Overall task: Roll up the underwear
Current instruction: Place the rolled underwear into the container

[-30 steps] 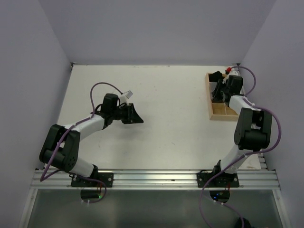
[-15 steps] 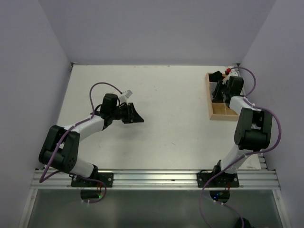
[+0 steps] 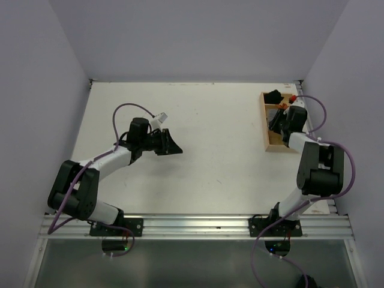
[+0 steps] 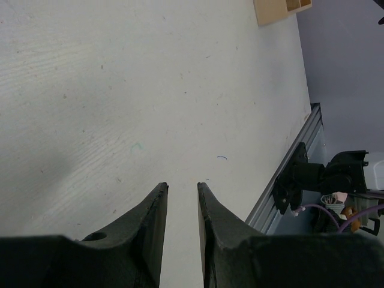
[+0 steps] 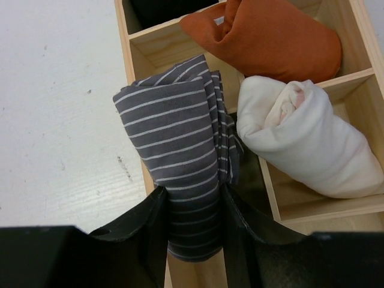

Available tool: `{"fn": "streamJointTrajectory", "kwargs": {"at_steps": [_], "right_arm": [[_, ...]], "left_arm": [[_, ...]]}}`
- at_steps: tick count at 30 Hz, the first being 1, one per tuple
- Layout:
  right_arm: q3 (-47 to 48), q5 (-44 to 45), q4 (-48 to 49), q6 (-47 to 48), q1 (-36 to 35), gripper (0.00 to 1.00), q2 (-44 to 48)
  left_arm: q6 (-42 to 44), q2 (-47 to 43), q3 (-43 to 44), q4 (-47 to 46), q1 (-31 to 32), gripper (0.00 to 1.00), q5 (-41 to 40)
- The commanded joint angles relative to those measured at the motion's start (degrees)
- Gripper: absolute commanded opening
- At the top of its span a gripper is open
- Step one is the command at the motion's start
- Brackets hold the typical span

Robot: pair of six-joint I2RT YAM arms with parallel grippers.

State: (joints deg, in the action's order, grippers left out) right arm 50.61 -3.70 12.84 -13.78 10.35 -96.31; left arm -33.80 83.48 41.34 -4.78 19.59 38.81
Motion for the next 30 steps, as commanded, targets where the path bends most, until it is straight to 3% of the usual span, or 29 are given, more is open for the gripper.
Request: {"fn": "streamJointTrajectory", "kwargs": {"at_steps": [1,10,14,19,30], "right_arm": [[-1.2,3.9,-2.6,0.2,0.4,0.04,-0.7],[5.8,4.3,-12.3,0.2,0.4,0.09,-5.1],[5.6,4.0,-12.1,0.3,0.4,0.22,-4.4],[6.7,3.9,-12.7,1.6,0.4,0.25,-6.0],[10.3,2.6,-19.8,-0.2,0.5,0.46,-5.6]], "left_arm": [[1.3,-2.8,0.5,0.1,0.2,0.31,0.8],[1.5,-3.1,0.0,0.2,0.2,0.31,0.9],[1.8,-2.7,0.8,0.6,0.2,0.31,1.0],[3.0,-2.7,2.0,2.1,0.2,0.31,0.6],[3.0,-2.8,2.6,2.4,0.2,0.31,0.6]]}}
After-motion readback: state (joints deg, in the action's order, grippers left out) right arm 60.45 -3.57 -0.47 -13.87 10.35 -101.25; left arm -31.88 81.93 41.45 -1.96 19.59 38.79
